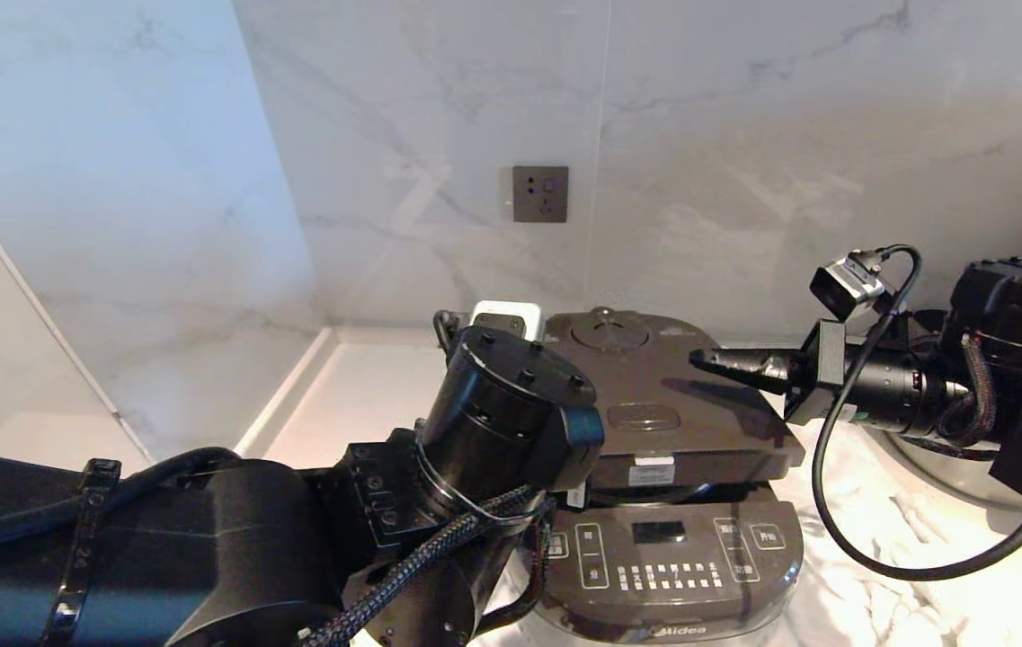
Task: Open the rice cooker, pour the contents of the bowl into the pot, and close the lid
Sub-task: Close the rice cooker
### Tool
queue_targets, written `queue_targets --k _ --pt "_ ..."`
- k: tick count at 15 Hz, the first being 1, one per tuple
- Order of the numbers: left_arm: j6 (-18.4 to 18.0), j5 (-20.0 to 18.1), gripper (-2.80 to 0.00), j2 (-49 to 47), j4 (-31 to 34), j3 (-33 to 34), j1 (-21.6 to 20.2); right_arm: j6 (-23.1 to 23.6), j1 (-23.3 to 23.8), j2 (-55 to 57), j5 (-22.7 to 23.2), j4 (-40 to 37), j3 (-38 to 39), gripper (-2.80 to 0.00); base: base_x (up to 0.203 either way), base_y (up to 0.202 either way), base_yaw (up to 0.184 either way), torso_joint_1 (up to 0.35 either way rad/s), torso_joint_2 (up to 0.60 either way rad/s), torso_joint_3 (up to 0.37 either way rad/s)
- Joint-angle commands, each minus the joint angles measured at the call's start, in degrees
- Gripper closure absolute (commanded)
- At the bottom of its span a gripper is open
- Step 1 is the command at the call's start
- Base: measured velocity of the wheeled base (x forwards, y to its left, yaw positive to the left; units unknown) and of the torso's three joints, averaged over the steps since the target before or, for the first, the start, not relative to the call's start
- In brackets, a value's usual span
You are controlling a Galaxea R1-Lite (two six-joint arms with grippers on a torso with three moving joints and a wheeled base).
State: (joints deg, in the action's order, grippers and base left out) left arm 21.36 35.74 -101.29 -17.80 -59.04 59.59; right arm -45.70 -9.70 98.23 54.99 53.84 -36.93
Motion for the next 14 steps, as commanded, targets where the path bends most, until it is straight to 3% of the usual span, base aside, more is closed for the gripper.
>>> queue_targets --k 1,14 --pt "0.18 0.28 0.0 -0.81 -0.13 0.59 0.2 -0.26 -0.05 0.58 0.38 1.44 2.69 0.0 0.0 0.0 0.0 0.0 0.0 0.0" --pt "1.32 -0.15 0.0 -2.49 -0.13 3.14 0.86 -0.26 -2.26 2.75 0.33 4.88 9.49 0.0 0.0 0.0 0.0 0.0 0.0 0.0"
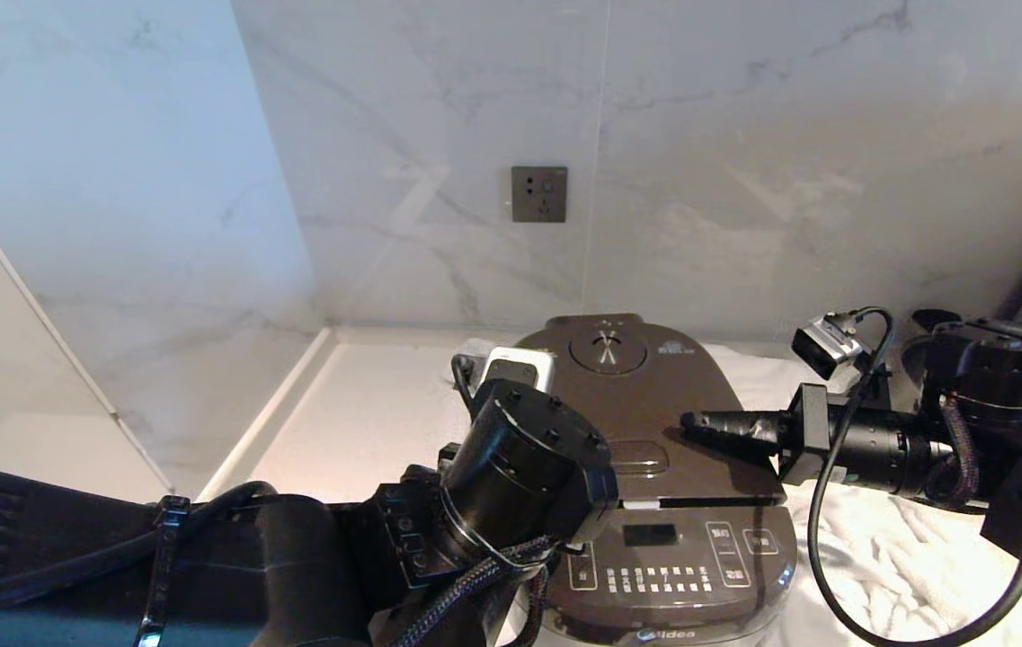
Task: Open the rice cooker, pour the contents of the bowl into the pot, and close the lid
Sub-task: Close the rice cooker
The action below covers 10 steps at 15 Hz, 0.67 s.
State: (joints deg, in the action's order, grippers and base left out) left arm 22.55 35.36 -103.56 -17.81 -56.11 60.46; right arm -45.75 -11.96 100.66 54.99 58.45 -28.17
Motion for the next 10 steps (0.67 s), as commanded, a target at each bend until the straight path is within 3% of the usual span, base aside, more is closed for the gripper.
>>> queue_targets --k 1,10 --pt "0.18 0.24 0.0 -0.32 -0.12 0.21 0.45 -0.13 0.01 0.33 0.29 0.26 1.27 0.0 0.0 0.0 0.0 0.0 0.0 0.0" --pt "0.82 -0.03 0.0 -2.16 -1.52 -0.81 1.16 -0.3 0.8 2.97 -0.15 7.18 6.64 0.0 0.0 0.0 0.0 0.0 0.0 0.0"
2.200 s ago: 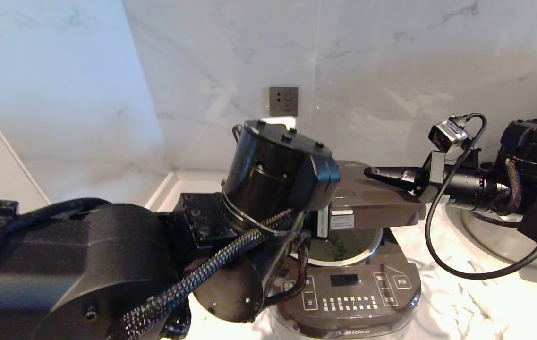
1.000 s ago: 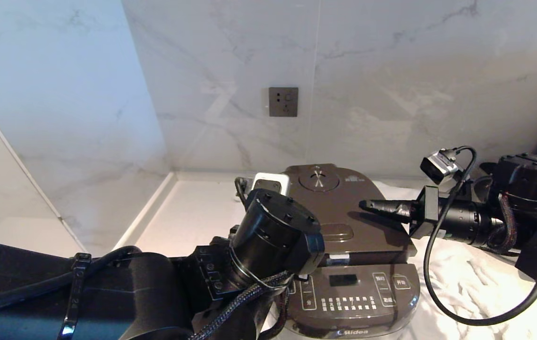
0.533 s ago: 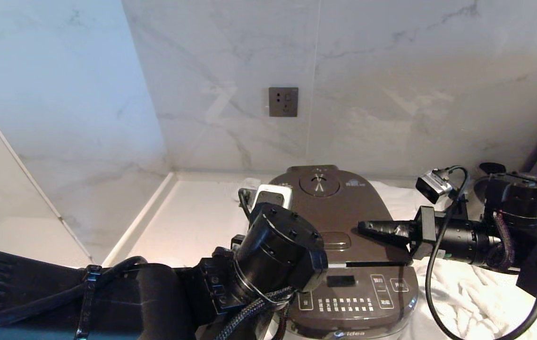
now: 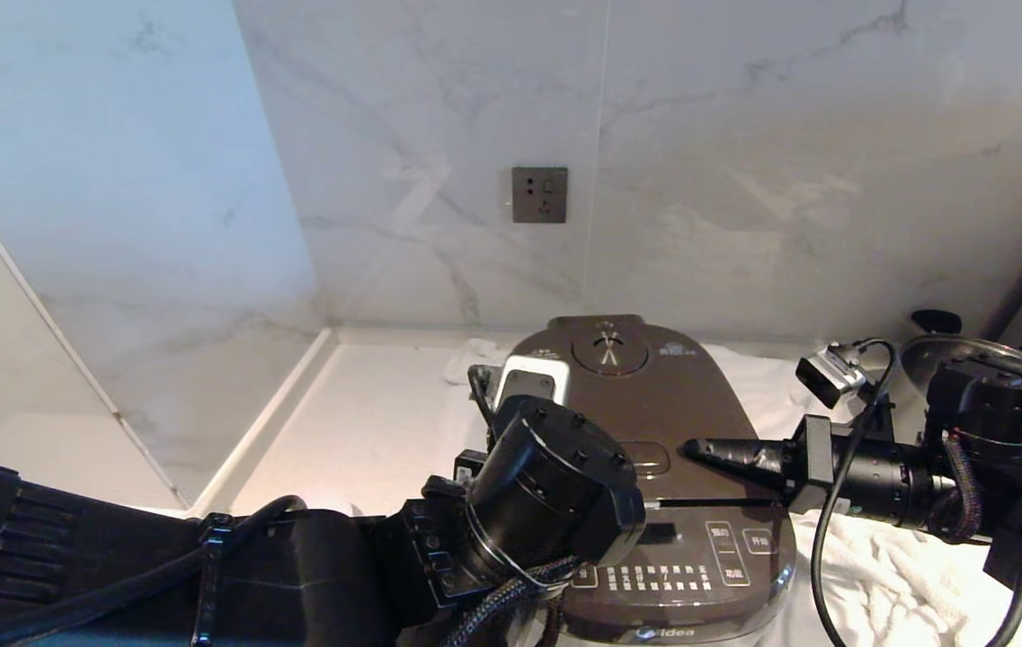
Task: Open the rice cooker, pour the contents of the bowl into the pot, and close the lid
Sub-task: Close the rice cooker
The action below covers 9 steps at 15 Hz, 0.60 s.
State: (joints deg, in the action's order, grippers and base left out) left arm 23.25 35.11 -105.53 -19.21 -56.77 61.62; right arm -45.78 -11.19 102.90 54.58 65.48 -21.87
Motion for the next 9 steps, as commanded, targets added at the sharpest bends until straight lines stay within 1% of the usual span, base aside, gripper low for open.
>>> queue_targets --k 1,2,4,6,7,9 --pt "0.12 0.3 0.0 0.14 -0.13 -0.62 -0.26 -0.28 0.03 0.72 0.27 0.26 0.25 0.0 0.0 0.0 0.0 0.0 0.0 0.0" --pt "0.17 0.76 0.0 0.77 -0.19 -0.95 -0.44 -0.28 0.03 0.72 0.27 0.26 0.25 0.0 0.0 0.0 0.0 0.0 0.0 0.0" --pt "0.11 0.87 0.0 4.35 -0.91 -3.12 -2.08 -0.37 0.32 0.45 0.18 0.26 0.08 0.0 0.0 0.0 0.0 0.0 0.0 0.0" --pt "-0.24 0.26 0.0 9.55 -0.73 -7.4 -5.23 -0.45 1.08 0.19 0.27 0.26 0.07 0.0 0.0 0.0 0.0 0.0 0.0 0.0" --pt "-0.75 -0.1 0.0 12.12 0.72 -8.99 -6.83 -0.45 1.08 0.11 0.27 0.26 0.25 0.0 0.0 0.0 0.0 0.0 0.0 0.0" --pt "-1.79 -1.63 0.0 17.8 4.88 -9.24 -8.65 -0.54 1.0 0.47 0.27 0.26 0.51 0.0 0.0 0.0 0.0 0.0 0.0 0.0"
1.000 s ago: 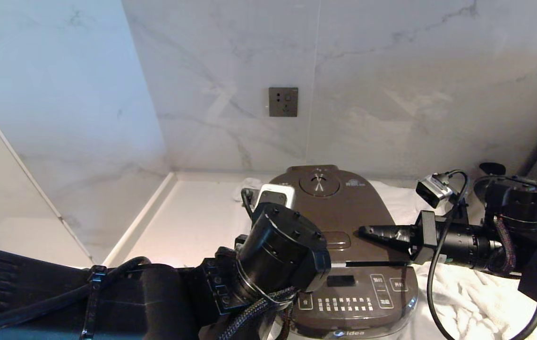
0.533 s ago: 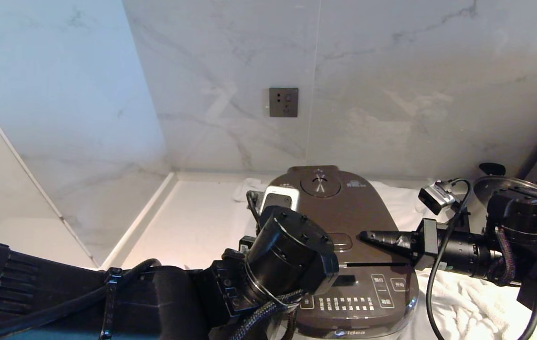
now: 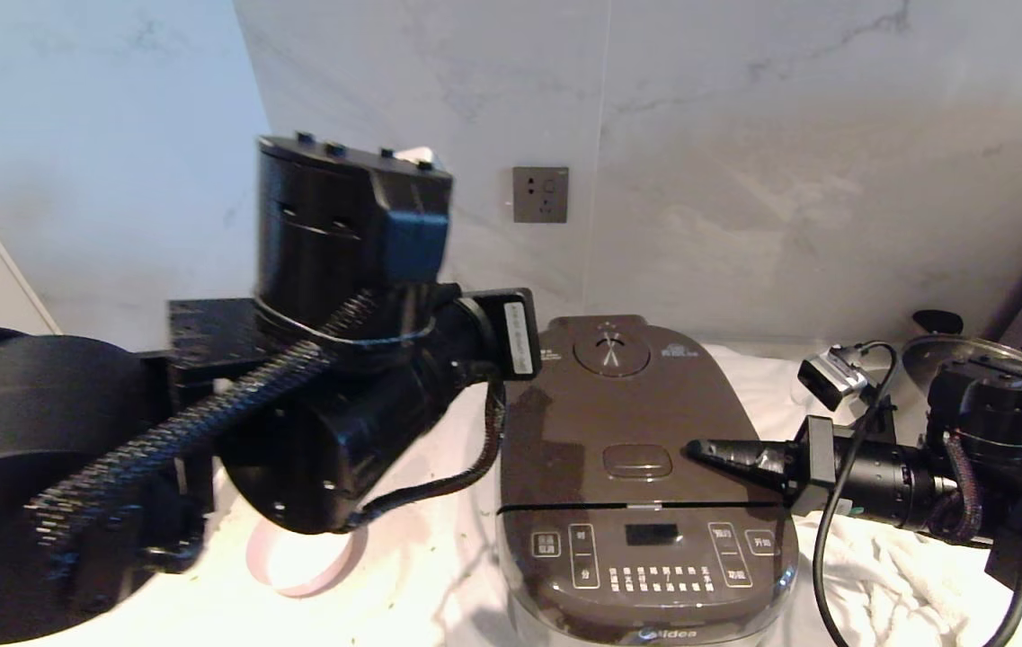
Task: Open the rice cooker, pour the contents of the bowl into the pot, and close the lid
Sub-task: Close the rice cooker
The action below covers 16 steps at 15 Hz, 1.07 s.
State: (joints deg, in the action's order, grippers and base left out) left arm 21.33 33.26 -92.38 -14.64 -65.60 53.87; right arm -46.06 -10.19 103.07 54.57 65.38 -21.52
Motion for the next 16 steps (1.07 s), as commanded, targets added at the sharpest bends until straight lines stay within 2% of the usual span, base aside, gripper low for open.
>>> queue_targets --k 1,4,6,10,14,16 --pt "-0.08 -1.09 0.0 7.73 2.31 0.78 -1.63 -0.24 0.0 0.8 0.28 0.33 0.44 0.0 0.0 0.0 0.0 0.0 0.0 0.0" --pt "-0.3 -3.07 0.0 14.91 4.83 7.68 -5.49 0.13 0.26 2.56 0.28 0.36 1.64 0.0 0.0 0.0 0.0 0.0 0.0 0.0" --pt "-0.24 -3.23 0.0 16.63 5.05 9.95 -6.74 0.16 0.26 2.75 0.35 0.45 2.01 0.0 0.0 0.0 0.0 0.0 0.0 0.0" --pt "-0.32 -3.12 0.0 17.13 4.99 9.45 -7.37 -0.44 0.26 -0.65 0.16 0.6 -0.12 0.0 0.0 0.0 0.0 0.0 0.0 0.0" --pt "-0.32 -3.29 0.0 18.73 5.09 9.43 -9.13 -4.1 -0.3 -8.59 -0.6 0.27 -3.92 0.0 0.0 0.0 0.0 0.0 0.0 0.0" --pt "-0.32 -3.2 0.0 18.89 5.13 9.78 -9.12 -4.31 -0.27 -9.13 -0.81 0.28 -4.53 0.0 0.0 0.0 0.0 0.0 0.0 0.0"
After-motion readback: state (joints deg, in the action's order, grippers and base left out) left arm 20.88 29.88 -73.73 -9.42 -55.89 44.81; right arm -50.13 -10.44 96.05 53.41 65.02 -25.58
